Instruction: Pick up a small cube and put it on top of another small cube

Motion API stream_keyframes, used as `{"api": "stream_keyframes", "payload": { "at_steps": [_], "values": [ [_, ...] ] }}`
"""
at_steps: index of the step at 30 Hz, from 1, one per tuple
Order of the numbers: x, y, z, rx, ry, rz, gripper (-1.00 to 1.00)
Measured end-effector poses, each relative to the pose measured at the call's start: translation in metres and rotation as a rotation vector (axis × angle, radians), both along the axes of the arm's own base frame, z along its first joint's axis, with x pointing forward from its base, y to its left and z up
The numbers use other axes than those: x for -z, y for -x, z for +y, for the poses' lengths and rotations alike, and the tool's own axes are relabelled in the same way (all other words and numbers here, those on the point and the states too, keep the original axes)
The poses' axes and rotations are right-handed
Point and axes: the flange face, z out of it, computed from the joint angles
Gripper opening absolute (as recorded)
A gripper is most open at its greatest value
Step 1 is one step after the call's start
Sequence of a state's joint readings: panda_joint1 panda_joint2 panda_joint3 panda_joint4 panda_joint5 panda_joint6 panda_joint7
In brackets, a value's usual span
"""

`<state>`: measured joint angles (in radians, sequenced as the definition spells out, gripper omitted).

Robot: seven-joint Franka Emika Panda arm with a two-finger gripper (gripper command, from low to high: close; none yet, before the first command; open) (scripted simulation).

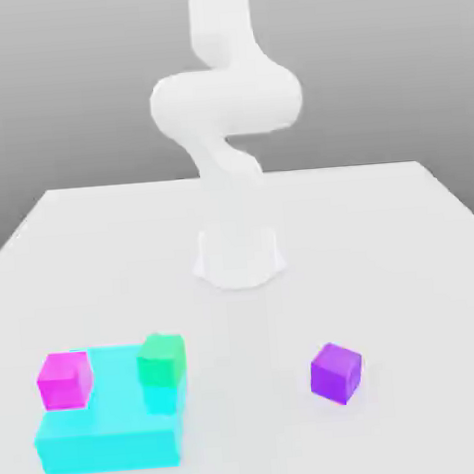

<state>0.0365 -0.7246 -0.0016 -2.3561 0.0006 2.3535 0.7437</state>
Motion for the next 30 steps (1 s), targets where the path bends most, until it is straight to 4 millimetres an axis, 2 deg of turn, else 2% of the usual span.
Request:
{"api": "stream_keyframes", "payload": {
  "at_steps": [4, 6, 9, 13, 15, 18, 20, 26, 27, 30],
  "values": [
    [0.099, -0.040, 0.029, -0.150, 0.073, 0.143, 0.00],
    [0.149, -0.050, 0.043, -0.227, 0.107, 0.211, 0.00],
    [0.224, -0.053, 0.065, -0.346, 0.158, 0.311, 0.00],
    [0.325, -0.034, 0.091, -0.517, 0.227, 0.449, 0.00],
    [0.375, -0.015, 0.101, -0.611, 0.262, 0.523, 0.00],
    [0.439, 0.024, 0.112, -0.753, 0.312, 0.623, 0.00],
    [0.467, 0.035, 0.112, -0.789, 0.324, 0.656, 0.00],
    [0.523, 0.040, 0.111, -0.802, 0.328, 0.667, 0.00],
    [0.528, 0.041, 0.111, -0.802, 0.328, 0.667, -1.00],
    [0.528, 0.041, 0.111, -0.802, 0.328, 0.668, -1.00]
  ]
}}
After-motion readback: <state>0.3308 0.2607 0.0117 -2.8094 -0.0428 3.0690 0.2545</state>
